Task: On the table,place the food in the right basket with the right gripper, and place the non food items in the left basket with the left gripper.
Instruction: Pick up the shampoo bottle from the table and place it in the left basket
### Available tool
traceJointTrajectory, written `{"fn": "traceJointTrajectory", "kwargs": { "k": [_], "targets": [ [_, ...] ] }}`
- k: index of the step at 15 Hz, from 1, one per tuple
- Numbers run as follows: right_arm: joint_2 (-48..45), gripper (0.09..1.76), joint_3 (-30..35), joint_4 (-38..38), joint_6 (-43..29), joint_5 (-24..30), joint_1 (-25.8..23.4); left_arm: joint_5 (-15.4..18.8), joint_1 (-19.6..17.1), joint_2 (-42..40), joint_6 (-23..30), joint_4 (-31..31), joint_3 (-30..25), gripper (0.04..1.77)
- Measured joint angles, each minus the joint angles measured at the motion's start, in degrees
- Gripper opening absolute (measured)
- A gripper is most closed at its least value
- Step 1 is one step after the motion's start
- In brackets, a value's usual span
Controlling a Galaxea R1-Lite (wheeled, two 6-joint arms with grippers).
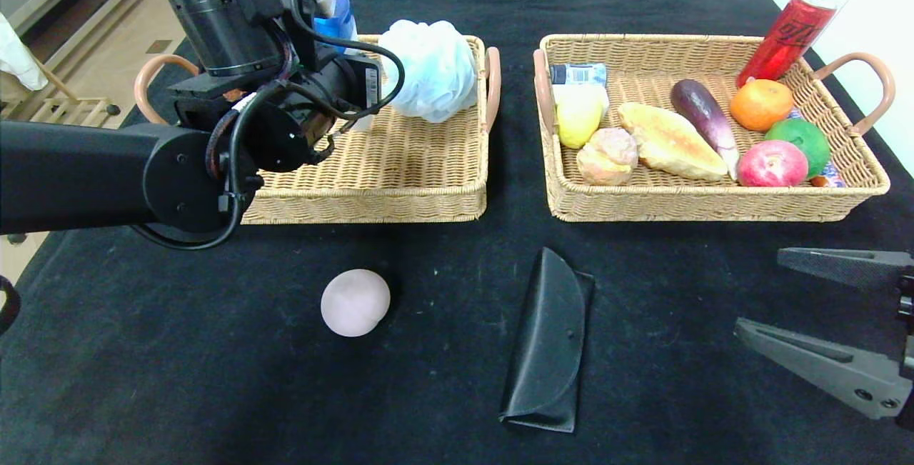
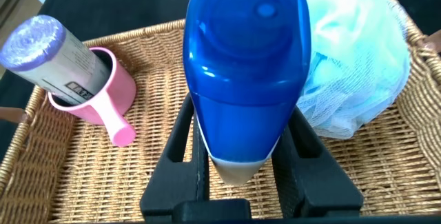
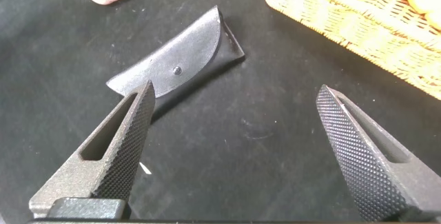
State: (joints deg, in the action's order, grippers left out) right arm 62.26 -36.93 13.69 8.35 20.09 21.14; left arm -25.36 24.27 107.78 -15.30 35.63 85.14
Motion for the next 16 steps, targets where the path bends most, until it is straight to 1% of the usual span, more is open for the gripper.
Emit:
{"fn": "traceJointTrajectory", "kwargs": {
  "k": [1, 3, 5, 9, 12, 16],
  "targets": [
    [-0.1, 1.71, 0.0, 0.0, 0.0, 0.0, 0.0, -0.3, 0.0, 0.4, 0.0, 0.2, 0.1, 0.59],
    [-0.2, 1.71, 0.0, 0.0, 0.0, 0.0, 0.0, -0.5, 0.0, 0.8, 0.0, 0.5, 0.1, 0.83],
    [-0.3, 1.71, 0.0, 0.0, 0.0, 0.0, 0.0, -0.6, 0.0, 0.9, 0.0, 0.5, 0.0, 1.02],
    [-0.3, 1.71, 0.1, 0.2, 0.0, 0.0, 0.0, -1.5, 0.3, 0.5, 0.0, 0.4, -0.8, 1.3],
    [-0.3, 1.71, 0.1, 0.3, 0.0, 0.0, 0.0, -1.5, 0.5, -1.1, -0.1, -0.2, -2.3, 1.43],
    [-0.3, 1.71, 0.1, 0.3, 0.0, 0.0, 0.0, -1.2, 0.9, -4.8, -0.2, -0.6, -5.6, 1.54]
  ]
}}
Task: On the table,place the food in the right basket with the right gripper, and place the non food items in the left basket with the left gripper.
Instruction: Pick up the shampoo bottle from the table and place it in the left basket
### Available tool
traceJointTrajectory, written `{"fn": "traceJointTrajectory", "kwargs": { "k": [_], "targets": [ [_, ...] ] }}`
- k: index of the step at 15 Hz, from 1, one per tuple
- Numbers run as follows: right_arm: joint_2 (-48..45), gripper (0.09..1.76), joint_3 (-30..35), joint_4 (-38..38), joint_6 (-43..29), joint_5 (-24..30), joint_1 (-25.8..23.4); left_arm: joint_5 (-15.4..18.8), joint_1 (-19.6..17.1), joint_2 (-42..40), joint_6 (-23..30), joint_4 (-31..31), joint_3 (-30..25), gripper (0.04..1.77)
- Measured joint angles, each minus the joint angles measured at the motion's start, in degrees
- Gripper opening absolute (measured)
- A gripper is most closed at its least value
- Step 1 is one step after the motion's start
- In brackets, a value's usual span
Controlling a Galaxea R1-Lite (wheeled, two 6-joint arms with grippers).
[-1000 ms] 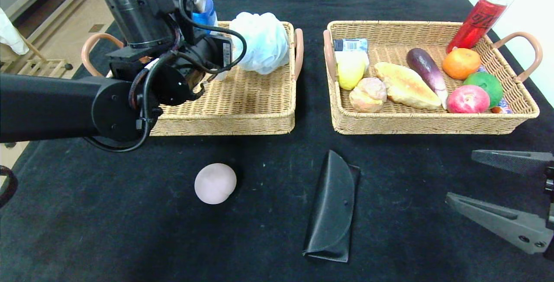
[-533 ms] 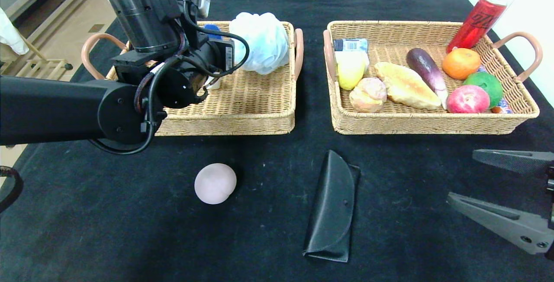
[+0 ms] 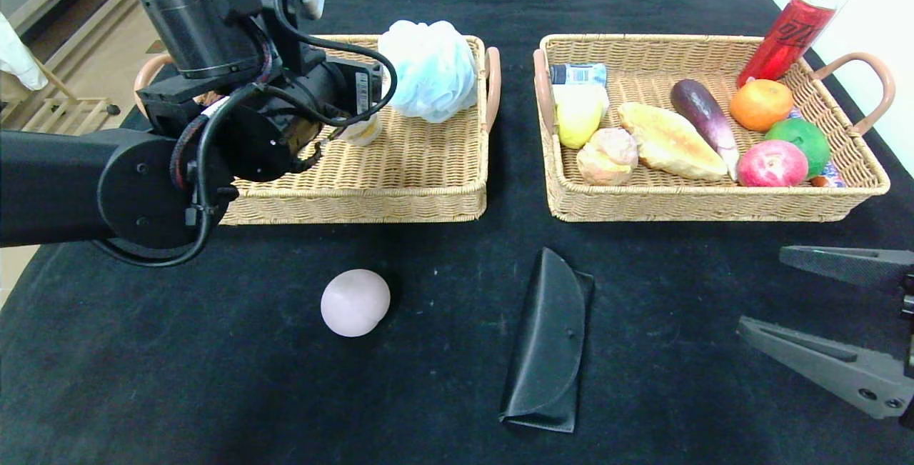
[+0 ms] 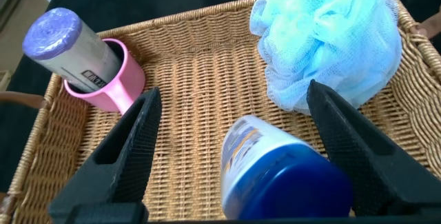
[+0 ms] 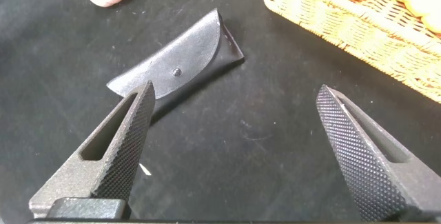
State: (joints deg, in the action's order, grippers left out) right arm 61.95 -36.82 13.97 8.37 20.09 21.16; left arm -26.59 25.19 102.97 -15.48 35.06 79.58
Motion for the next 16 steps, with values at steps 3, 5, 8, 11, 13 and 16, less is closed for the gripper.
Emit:
{"fn": "traceJointTrajectory", "kwargs": {
  "k": [3, 5, 8, 11, 13, 16],
  "targets": [
    [0.0, 1.71, 0.0, 0.0, 0.0, 0.0, 0.0, 0.2, 0.8, -4.0, 0.3, -2.3, -2.9, 1.6],
    [0.0, 1.71, 0.0, 0.0, 0.0, 0.0, 0.0, 0.2, 1.5, -6.7, 0.6, -3.2, -5.0, 1.62],
    [0.0, 1.71, 0.0, 0.0, 0.0, 0.0, 0.0, 0.0, 3.3, -10.0, 0.7, -3.4, -8.6, 1.65],
    [0.0, 1.71, 0.0, 0.0, 0.0, 0.0, 0.0, -0.1, 6.0, -12.6, 1.0, -3.4, -13.2, 1.67],
    [0.0, 1.71, 0.0, 0.0, 0.0, 0.0, 0.0, -0.2, 8.0, -14.1, 1.1, -3.4, -15.7, 1.68],
    [0.0, 1.71, 0.0, 0.0, 0.0, 0.0, 0.0, -0.2, 11.0, -15.3, 3.0, -3.4, -18.4, 1.69]
  ]
}}
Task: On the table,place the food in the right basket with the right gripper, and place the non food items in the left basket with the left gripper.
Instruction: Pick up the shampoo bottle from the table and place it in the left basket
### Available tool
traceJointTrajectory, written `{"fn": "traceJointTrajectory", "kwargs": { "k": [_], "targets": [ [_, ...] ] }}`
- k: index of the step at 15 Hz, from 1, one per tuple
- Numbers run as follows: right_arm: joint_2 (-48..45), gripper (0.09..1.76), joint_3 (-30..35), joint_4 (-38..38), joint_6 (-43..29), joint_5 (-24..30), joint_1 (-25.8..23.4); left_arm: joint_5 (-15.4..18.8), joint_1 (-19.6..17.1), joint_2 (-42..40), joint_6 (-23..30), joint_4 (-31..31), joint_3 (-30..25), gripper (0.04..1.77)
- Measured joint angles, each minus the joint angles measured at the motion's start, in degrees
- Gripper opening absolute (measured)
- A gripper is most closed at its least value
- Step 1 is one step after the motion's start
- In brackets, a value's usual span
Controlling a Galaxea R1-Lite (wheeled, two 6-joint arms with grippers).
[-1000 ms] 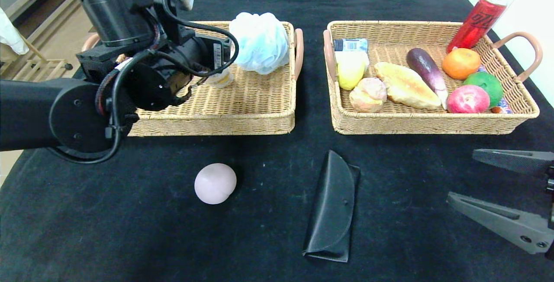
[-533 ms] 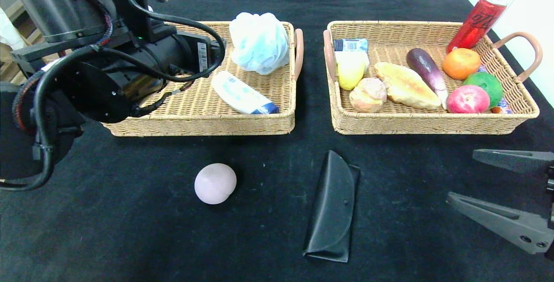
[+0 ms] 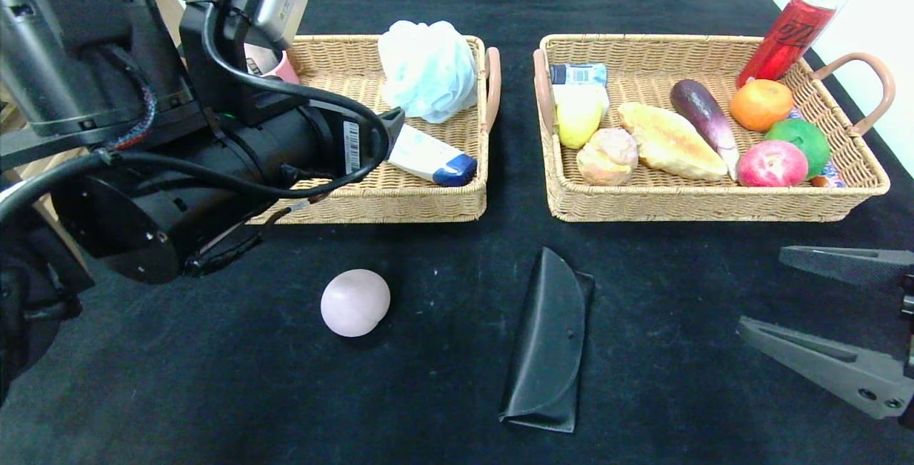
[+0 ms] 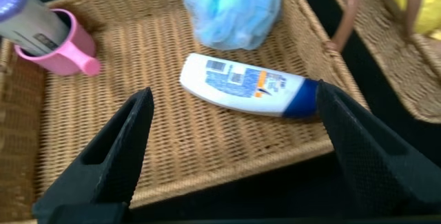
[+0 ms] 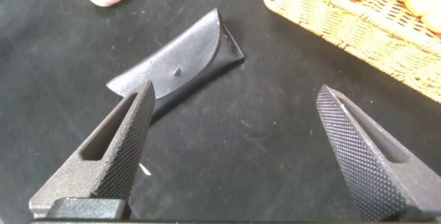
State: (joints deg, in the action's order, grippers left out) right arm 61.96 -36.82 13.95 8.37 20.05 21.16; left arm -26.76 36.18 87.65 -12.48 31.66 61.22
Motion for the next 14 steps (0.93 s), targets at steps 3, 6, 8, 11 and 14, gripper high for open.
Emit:
{"fn": "traceJointTrajectory", "kwargs": {
  "k": [3, 6, 8, 11, 14],
  "targets": [
    [0.0, 1.71, 0.0, 0.0, 0.0, 0.0, 0.0, 0.2, 4.1, -0.4, 4.6, 0.0, -2.4, 1.7],
    [-0.2, 1.71, 0.0, 0.1, 0.0, -0.1, 0.0, 0.4, 8.1, -0.1, 5.6, -0.1, -4.6, 1.7],
    [-0.3, 1.71, -0.1, 0.1, 0.0, -0.1, 0.0, 0.2, 11.0, 0.5, 5.9, -0.1, -5.7, 1.7],
    [-0.8, 1.71, -0.3, 0.1, -0.1, -0.2, 0.0, -1.0, 14.8, 2.9, 6.9, 0.6, -6.7, 1.7],
    [-2.4, 1.71, -0.6, 0.1, -0.3, -0.1, -0.1, -1.8, 17.8, 6.1, 6.9, 0.9, -5.5, 1.71]
  ]
}}
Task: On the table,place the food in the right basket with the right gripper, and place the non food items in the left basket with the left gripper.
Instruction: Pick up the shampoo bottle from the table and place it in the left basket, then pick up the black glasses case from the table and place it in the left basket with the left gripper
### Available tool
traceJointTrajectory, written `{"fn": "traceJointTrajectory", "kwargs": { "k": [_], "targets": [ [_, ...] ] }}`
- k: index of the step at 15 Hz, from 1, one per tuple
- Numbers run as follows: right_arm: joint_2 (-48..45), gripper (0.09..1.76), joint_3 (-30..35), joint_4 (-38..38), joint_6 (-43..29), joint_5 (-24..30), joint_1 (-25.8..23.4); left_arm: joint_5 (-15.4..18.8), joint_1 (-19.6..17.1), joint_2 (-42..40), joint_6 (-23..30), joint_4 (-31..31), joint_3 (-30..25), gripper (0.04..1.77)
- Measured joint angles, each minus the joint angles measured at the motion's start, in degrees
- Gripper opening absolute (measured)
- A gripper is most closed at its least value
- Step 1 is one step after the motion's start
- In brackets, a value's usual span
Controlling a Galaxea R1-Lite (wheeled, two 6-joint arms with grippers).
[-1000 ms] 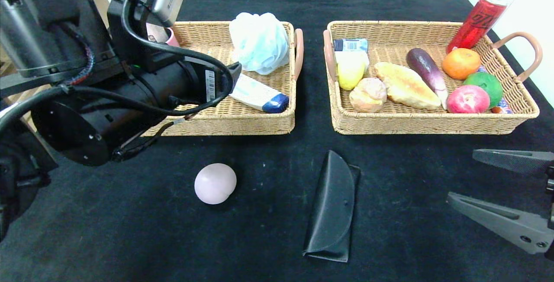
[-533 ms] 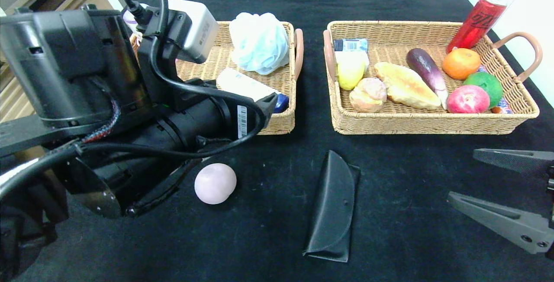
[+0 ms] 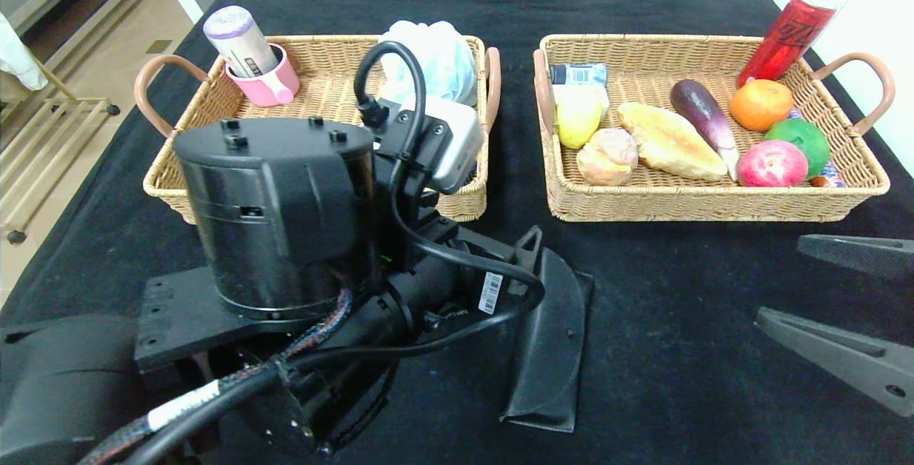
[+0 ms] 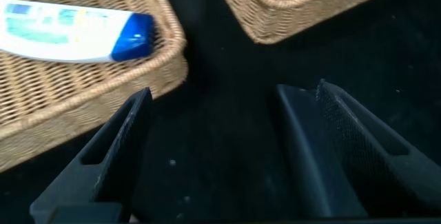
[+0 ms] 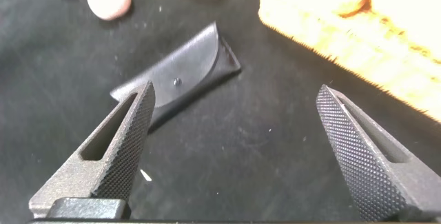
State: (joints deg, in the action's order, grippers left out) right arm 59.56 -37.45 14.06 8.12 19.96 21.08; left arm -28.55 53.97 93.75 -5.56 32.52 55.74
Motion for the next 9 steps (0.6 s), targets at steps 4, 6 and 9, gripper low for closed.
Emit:
{"fn": "traceJointTrajectory", "kwargs": {
  "k": [4, 6, 9],
  "targets": [
    [-3.2, 1.71, -0.5, -0.3, 0.0, 0.4, 0.0, -4.7, 5.2, 4.6, -0.4, -0.3, 3.7, 1.71],
    [-4.5, 1.71, -0.8, -0.3, -0.1, 0.1, 0.1, -7.0, 7.5, 6.6, -0.3, -0.5, 4.6, 1.71],
    [-5.2, 1.71, -1.1, -0.3, -0.4, 0.1, -0.2, -9.7, 9.0, 8.8, -0.1, -0.8, 4.5, 1.71]
  ]
}}
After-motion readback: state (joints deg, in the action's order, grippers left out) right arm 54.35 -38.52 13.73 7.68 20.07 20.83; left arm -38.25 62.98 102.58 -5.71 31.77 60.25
